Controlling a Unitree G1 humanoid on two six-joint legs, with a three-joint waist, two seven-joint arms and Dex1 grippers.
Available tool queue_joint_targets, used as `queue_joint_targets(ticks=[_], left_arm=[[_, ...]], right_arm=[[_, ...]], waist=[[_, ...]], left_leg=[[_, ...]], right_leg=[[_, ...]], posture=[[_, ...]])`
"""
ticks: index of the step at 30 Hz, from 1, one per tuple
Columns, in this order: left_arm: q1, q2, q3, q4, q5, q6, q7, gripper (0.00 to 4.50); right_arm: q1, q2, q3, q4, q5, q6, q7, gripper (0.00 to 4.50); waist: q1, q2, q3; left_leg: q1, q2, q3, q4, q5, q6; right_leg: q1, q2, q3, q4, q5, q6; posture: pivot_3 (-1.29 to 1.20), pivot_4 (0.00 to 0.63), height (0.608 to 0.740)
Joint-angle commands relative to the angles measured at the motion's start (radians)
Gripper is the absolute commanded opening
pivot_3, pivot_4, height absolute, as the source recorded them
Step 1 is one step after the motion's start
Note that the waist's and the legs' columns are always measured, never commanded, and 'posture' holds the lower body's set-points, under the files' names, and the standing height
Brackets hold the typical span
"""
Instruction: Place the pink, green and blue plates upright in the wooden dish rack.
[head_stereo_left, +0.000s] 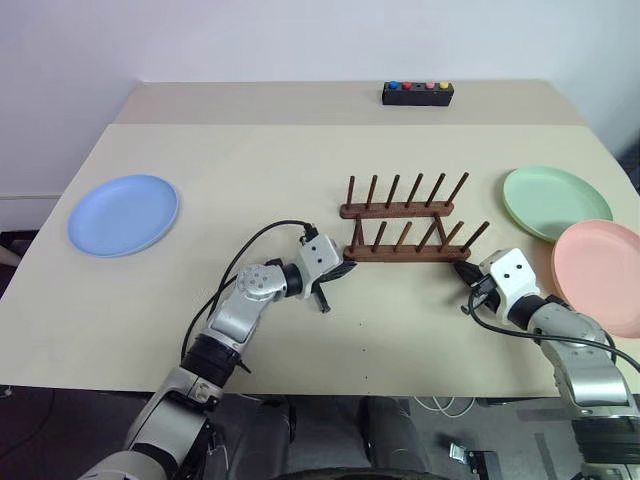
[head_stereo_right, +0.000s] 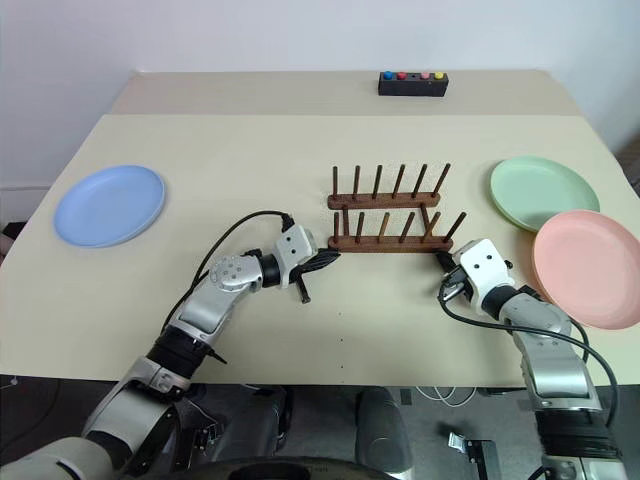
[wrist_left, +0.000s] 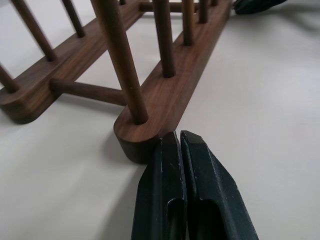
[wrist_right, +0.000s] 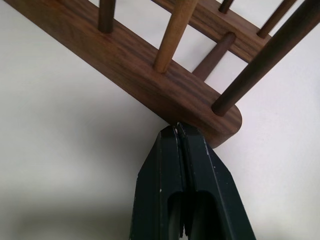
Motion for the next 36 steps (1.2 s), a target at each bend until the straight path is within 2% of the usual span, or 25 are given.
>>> queue_joint_targets(ticks=[1, 12, 16, 20, 23, 27, 28, 30, 36], left_arm=[[-0.022, 0.003, 0.023, 0.022, 0.019, -0.025, 0.028, 0.06], [-0.035, 0.009, 0.029, 0.052, 0.018, -0.049, 0.025, 0.06], [-0.027, 0.025, 0.065, 0.023, -0.003, -0.033, 0.036, 0.06], [0.023, 0.061, 0.073, -0.079, -0.054, 0.008, -0.044, 0.06], [0.073, 0.092, 0.073, -0.162, -0.077, 0.035, -0.088, 0.0], [0.111, 0.122, 0.074, -0.247, -0.129, 0.087, -0.159, 0.0], [0.116, 0.128, 0.074, -0.268, -0.148, 0.102, -0.18, 0.0], [0.126, 0.14, 0.071, -0.307, -0.185, 0.126, -0.226, 0.0], [0.149, 0.159, 0.053, -0.387, -0.253, 0.172, -0.315, 0.0]], right_arm=[[-0.002, 0.003, -0.001, -0.014, -0.007, -0.019, -0.008, 0.0], [0.033, -0.019, -0.025, -0.053, 0.007, -0.015, 0.014, 0.0], [0.118, -0.062, -0.112, -0.181, 0.077, 0.038, 0.058, 0.0], [0.213, -0.124, -0.229, -0.283, 0.118, 0.077, 0.097, 0.0], [0.265, -0.162, -0.368, -0.333, 0.203, 0.147, 0.145, 0.71], [0.289, -0.213, -0.457, -0.33, 0.175, 0.212, 0.127, 2.73], [0.287, -0.216, -0.462, -0.32, 0.154, 0.218, 0.109, 3.42], [0.282, -0.215, -0.456, -0.302, 0.123, 0.235, 0.076, 4.21], [0.248, -0.189, -0.401, -0.24, 0.071, 0.333, -0.013, 4.21]], waist=[[0.0, 0.0, 0.0], [0.0, 0.0, 0.0], [0.001, 0.0, 0.0], [-0.002, 0.001, 0.0], [0.001, 0.001, 0.0], [0.002, 0.0, 0.0], [0.002, 0.0, 0.0], [0.002, 0.0, 0.0], [0.001, 0.001, 0.0]], left_leg=[[0.0, 0.0, 0.0, 0.0, 0.0, 0.0], [0.0, 0.0, 0.0, 0.0, 0.0, 0.0], [0.0, 0.0, 0.0, 0.0, 0.0, 0.0], [0.0, 0.0, 0.0, -0.001, 0.0, 0.0], [0.0, 0.0, 0.0, -0.001, 0.0, 0.0], [0.0, 0.0, 0.0, 0.0, 0.0, 0.0], [0.0, 0.0, 0.0, 0.0, 0.0, 0.0], [0.0, 0.0, 0.0, 0.0, 0.0, 0.0], [0.0, 0.0, 0.0, 0.0, 0.0, 0.0]], right_leg=[[0.0, 0.0, 0.0, 0.0, 0.0, 0.0], [0.0, 0.0, 0.0, 0.0, 0.0, 0.0], [0.0, 0.0, 0.0, 0.0, 0.0, 0.0], [0.0, 0.0, 0.0, 0.0, 0.0, 0.0], [0.0, 0.0, 0.0, 0.0, 0.0, 0.0], [0.001, 0.0, 0.0, 0.0, 0.0, 0.0], [0.001, 0.0, 0.0, 0.0, -0.001, -0.001], [0.001, 0.0, 0.0, 0.0, -0.002, -0.003], [0.0, 0.0, 0.0, -0.001, -0.002, -0.004]], posture=[[0.0, 0.15, 0.74], [0.0, 0.15, 0.74], [0.0, 0.15, 0.74], [0.0, 0.15, 0.74], [0.0, 0.15, 0.74], [0.0, 0.15, 0.74], [0.0, 0.15, 0.74], [0.0, 0.15, 0.74], [0.0, 0.15, 0.74]])
